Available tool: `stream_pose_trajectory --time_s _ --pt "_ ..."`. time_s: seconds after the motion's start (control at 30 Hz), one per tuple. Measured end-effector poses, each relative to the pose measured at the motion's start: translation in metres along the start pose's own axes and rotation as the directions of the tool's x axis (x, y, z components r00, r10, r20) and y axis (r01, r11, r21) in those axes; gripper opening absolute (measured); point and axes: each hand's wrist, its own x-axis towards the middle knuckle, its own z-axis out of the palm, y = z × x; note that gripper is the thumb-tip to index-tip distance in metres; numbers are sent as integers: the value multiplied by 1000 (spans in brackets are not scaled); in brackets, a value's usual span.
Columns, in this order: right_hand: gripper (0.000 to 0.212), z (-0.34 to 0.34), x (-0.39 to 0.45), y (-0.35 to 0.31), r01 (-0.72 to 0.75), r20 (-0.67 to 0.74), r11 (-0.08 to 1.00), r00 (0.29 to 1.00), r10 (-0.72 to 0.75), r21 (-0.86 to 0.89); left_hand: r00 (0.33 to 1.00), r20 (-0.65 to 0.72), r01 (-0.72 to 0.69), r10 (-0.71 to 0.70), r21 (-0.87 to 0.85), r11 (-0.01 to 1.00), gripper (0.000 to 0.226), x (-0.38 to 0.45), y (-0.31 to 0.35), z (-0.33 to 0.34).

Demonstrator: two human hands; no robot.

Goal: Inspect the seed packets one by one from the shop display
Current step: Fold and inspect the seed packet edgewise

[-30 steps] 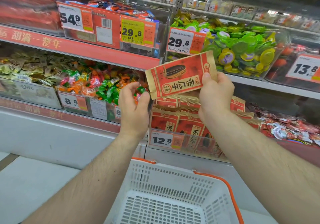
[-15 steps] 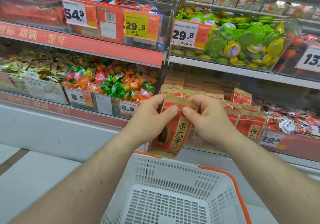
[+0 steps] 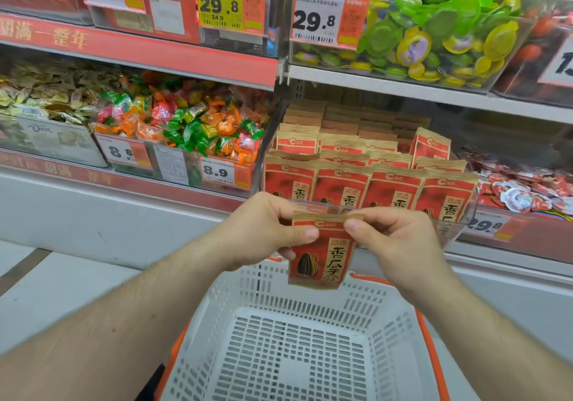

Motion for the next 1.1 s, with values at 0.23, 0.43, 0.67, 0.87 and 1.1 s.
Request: stream_pose_trajectory --time_s 0.23,0.43,0.67,0.87,1.1 --pt "37 -5 -12 3 44 -8 999 999 -44 5 954 8 -297 300 169 940 23 -4 -7 2" --pt "27 -7 -17 5 60 3 997 998 -60 51 936 -26 -338 351 208 918 26 -8 -10 6" --pt "23 -5 -18 8 77 -9 993 997 -77 87 939 -52 -326 341 190 926 31 -8 -13 6" --pt "23 -2 -17 10 64 -39 992 997 -60 107 932 -52 -341 358 203 918 28 -10 -9 7" --pt "25 -1 -14 12 14 21 999 1000 -15 53 984 -108 -140 142 23 990 14 -10 -9 12"
